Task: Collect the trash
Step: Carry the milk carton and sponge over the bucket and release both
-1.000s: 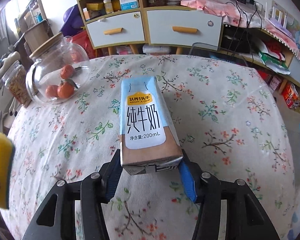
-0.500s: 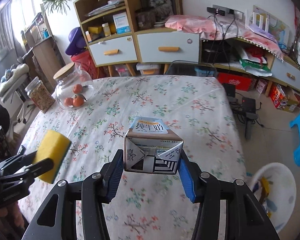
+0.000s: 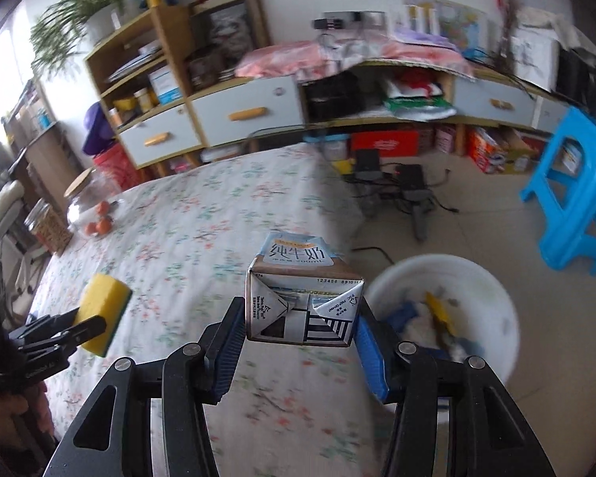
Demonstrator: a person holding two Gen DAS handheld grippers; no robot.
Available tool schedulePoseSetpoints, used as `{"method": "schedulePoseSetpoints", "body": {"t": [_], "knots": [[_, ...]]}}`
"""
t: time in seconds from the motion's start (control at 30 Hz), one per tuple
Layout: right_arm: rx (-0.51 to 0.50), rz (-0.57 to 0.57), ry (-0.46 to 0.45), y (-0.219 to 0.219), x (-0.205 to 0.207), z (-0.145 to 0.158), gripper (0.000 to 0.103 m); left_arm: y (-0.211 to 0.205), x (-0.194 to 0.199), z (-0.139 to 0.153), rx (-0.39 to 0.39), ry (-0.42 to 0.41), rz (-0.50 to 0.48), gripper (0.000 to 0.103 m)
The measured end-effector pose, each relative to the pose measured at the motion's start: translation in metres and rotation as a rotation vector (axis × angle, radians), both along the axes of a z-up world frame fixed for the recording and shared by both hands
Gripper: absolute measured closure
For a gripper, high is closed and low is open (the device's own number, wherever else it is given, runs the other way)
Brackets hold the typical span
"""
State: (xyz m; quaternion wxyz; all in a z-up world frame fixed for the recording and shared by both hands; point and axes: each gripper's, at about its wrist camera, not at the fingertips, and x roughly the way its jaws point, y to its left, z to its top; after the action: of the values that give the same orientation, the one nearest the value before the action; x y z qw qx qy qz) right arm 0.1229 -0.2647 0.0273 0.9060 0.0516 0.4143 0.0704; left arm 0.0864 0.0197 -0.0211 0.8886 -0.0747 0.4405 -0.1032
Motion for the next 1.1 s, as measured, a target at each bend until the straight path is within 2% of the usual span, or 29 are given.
{"method": "schedulePoseSetpoints", "body": {"t": [0.17,0.33,0.43,0.57,0.83,1.1], "knots": [[0.030,-0.106,0.037,-0.058,-0.011,-0.005,0.050,-0.031,0.004,-0.004,-0.005,0.013,-0.053,0.048],[0.026,-0.168,0.077,-0.090,-0.013,-0.017,0.049,-0.062,0.004,-0.006,0.004,0.016,-0.102,0.048],[0.053,-0.229,0.127,-0.108,-0.011,-0.024,0.037,-0.080,0.006,-0.007,0.020,0.020,-0.133,0.048],[0.117,-0.258,0.111,-0.129,-0.020,-0.018,0.033,-0.104,0.009,-0.004,0.045,0.019,-0.175,0.048],[0.100,-0.301,0.088,-0.151,-0.036,-0.010,0.030,-0.159,0.026,-0.001,0.060,0.023,-0.257,0.048],[0.072,-0.359,0.088,-0.180,-0.052,-0.012,0.029,-0.221,0.048,-0.004,0.074,0.001,-0.385,0.048]]}}
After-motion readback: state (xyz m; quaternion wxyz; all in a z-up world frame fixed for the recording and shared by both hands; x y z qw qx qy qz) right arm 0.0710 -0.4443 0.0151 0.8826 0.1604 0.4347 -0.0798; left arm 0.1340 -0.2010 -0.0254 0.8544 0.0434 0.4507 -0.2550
